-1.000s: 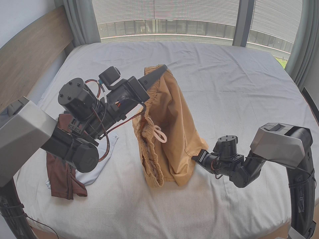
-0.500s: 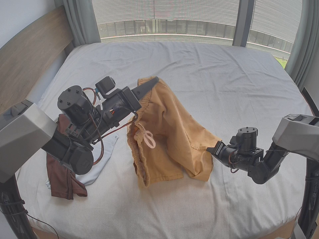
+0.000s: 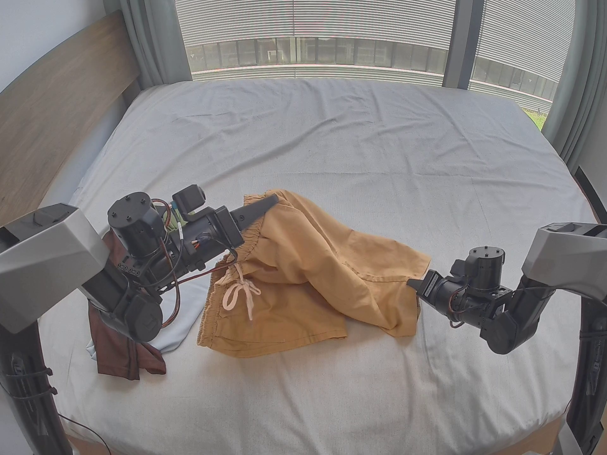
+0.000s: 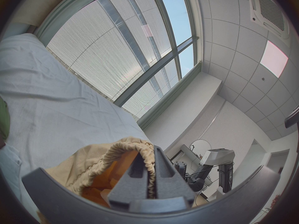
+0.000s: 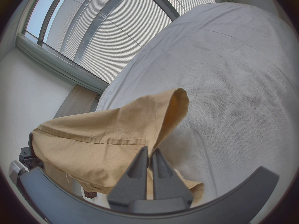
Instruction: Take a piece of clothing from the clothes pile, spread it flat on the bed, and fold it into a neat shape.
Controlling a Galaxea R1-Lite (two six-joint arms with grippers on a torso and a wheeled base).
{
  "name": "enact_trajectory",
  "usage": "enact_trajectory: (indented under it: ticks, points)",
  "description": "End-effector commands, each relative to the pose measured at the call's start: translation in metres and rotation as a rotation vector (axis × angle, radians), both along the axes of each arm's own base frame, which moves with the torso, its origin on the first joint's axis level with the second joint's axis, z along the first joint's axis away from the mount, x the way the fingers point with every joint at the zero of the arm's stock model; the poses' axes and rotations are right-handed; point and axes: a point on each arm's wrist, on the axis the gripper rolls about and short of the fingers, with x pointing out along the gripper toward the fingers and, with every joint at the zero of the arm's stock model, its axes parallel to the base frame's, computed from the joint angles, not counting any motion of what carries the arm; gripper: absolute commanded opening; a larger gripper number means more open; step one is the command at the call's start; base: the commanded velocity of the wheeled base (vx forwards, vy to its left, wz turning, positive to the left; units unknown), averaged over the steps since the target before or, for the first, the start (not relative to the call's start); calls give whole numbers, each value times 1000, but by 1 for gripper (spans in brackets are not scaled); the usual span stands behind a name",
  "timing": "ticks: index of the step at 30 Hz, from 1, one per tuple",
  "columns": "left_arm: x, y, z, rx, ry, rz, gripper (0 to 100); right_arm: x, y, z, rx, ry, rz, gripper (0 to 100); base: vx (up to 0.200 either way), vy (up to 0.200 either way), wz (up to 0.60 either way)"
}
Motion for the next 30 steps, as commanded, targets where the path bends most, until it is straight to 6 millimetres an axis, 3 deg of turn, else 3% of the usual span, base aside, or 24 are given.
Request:
enact_trajectory:
  ticks: [1, 2, 3, 16, 26, 28, 30]
  points:
    - [8, 3, -14, 16, 20, 16, 0, 0, -1, -28, -20, 62, 0, 0, 0, 0, 0]
    - [8, 3, -14, 16, 20, 16, 0, 0, -1, -28, -20, 62, 0, 0, 0, 0, 0]
    - [8, 3, -13, 15, 17, 16, 0, 0, -1, -28, -19, 58, -1, 100, 0, 0, 0]
    - [9, 1, -9, 11, -4, 16, 0, -8, -17, 17, -52, -75, -14, 100, 0, 0, 0]
    - [9, 0, -7, 8, -13, 13, 0, 4, -14, 17, -49, -96, -13, 100, 0, 0, 0]
    - [9, -1, -6, 8, -15, 12, 0, 16, -9, -2, -55, -77, -5, 100, 0, 0, 0]
    - [9, -1, -6, 8, -15, 12, 0, 20, -7, -8, -58, -62, -3, 100, 0, 0, 0]
